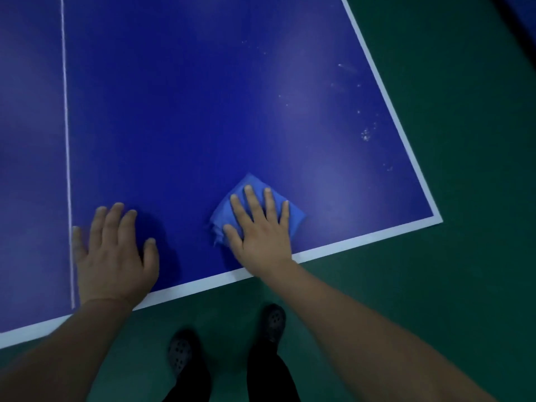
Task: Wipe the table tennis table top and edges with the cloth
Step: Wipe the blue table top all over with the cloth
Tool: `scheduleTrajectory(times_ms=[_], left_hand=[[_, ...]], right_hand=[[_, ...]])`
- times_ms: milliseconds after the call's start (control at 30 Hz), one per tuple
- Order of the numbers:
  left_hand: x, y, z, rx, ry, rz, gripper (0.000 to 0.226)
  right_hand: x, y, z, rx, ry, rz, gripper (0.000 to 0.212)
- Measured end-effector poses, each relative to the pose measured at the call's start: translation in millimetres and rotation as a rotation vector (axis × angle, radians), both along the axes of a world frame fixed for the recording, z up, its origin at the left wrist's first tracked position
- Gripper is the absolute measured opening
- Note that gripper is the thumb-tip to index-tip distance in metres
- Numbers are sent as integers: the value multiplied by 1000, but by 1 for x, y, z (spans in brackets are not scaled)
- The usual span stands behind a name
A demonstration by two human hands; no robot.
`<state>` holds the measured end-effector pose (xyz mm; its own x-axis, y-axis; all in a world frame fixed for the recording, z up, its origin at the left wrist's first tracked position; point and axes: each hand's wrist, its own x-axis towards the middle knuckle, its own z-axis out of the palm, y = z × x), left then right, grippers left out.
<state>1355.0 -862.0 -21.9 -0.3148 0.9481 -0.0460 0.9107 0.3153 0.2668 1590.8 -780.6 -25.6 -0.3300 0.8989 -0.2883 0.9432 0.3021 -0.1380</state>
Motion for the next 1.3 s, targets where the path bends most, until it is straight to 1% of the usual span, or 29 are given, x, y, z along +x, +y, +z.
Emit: scheduleTrajectory(times_ms=[33,67,100,200,267,333,400,433,467,500,533,600,633,667,700,733,767,800,867,933,1000,1100,1133,1200,1300], left_hand=[[21,5,0,21,-28,-16,67],[42,11,0,34,-50,-42,67],[64,17,-1,41,-68,-69,68],[126,37,-7,38,-108,-113,69],[155,45,-12,7,-111,-116,70],[167,46,-16,-33,-76,-104,71],[169,46,-19,-53,-44,-96,71],[169,46,-20,-55,-37,-92,71],[169,46,-19,-55,-31,-86,71],[170,46,-19,-56,-28,-79,71],[171,47,-18,-58,-26,-73,71],[172,46,-18,-60,-24,-69,70],[173,46,-18,-59,-21,-68,70],[173,45,-18,-60,-17,-70,69],[172,45,-18,-63,-14,-72,69],[172,46,-18,-68,-11,-72,69],[172,46,-19,-73,-7,-71,69],[172,47,-19,-80,-3,-73,69],[173,47,-19,-86,1,-75,69],[172,47,-19,-81,3,-74,69],[172,48,-19,-80,-2,-72,69],[172,48,-20,-82,1,-68,68],[172,48,-20,-85,6,-69,68],[171,49,-20,-85,6,-69,68],[172,49,-20,-80,9,-73,68]], right_hand=[[17,6,0,-10,14,59,68],[40,16,-2,0,24,63,69],[67,28,-5,33,23,19,71],[175,81,-10,120,-75,-298,69],[241,113,-4,105,-96,-543,65],[275,129,-2,93,-56,-738,65],[270,128,-8,124,-44,-817,66],[257,121,-11,135,-46,-799,66],[239,110,-13,146,-54,-734,66],[219,95,-14,171,-50,-621,67],[200,76,-13,184,-31,-472,67],[181,38,-14,188,9,-94,64],[188,31,-15,180,26,55,62],[204,37,-15,162,55,137,62],[224,53,-16,172,59,143,62],[245,72,-16,187,31,88,64],[266,96,-15,197,-11,-19,66],[284,122,-13,162,-47,-157,69],[307,155,-8,99,-60,-394,72],[306,151,-7,100,-55,-494,72],[300,118,-8,103,-51,-451,71],[305,65,-11,77,-72,-266,70],[311,69,-10,55,-69,-234,71],[315,106,-7,58,-74,-239,71],[300,183,-7,103,-62,-386,70]])
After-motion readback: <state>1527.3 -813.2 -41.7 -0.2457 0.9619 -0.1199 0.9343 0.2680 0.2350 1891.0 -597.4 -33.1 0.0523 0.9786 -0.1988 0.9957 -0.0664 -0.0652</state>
